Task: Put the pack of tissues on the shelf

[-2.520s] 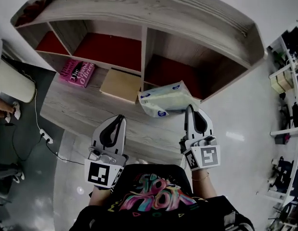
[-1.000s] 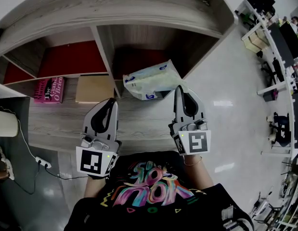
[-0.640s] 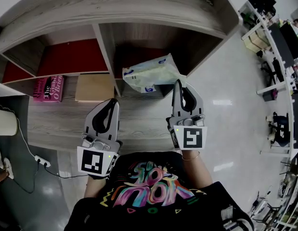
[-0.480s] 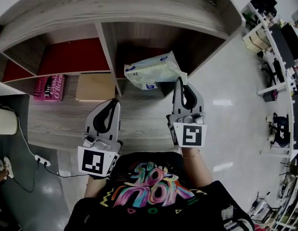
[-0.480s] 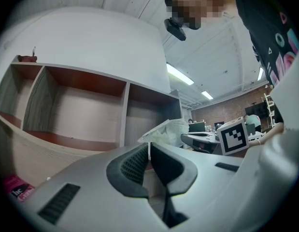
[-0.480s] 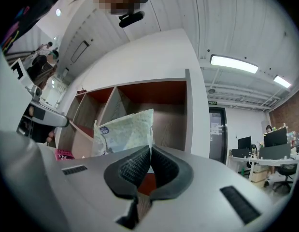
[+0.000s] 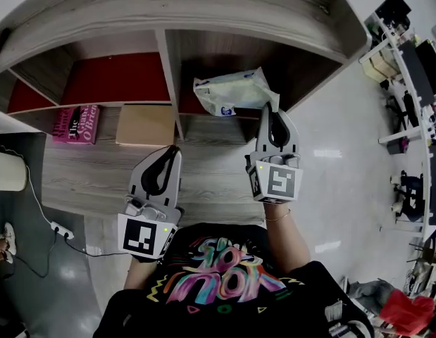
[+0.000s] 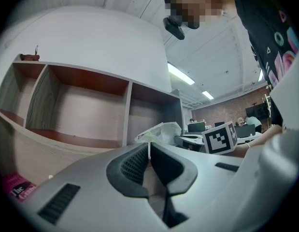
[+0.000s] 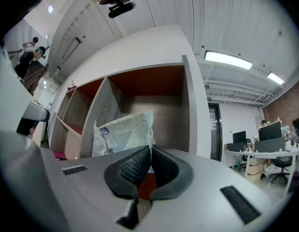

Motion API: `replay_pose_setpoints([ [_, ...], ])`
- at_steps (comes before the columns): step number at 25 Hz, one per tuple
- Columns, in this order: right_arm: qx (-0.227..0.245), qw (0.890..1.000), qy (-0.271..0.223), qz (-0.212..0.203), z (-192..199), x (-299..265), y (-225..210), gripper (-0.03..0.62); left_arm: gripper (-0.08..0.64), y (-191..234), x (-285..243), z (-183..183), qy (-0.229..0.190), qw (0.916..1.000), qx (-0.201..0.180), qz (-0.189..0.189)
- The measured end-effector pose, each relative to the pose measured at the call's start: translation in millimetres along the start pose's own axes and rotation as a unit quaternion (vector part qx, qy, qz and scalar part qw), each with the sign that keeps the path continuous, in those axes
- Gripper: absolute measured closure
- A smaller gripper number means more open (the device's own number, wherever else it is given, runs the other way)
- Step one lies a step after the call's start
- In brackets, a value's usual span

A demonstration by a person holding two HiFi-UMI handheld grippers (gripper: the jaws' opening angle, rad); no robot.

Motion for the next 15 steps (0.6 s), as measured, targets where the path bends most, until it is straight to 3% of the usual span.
replay_pose_setpoints([
  [8, -0.011, 0.999, 0.010, 0.042, 10, -27, 5, 0.583, 0.526, 15, -1, 1, 0.004, 1.0000, 0.001, -0.008],
  [15, 0.004, 0.999, 0.031, 0.038, 21, -36, 16, 0.584, 0.526, 16, 3, 2, 0.006, 0.9999, 0.001, -0.011],
])
Point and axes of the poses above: the fingertips, and each gripper's own axes: x backward along the fingers, y to its left, z out of its underside, the point moved 4 cm from there along x, backward along the fingers
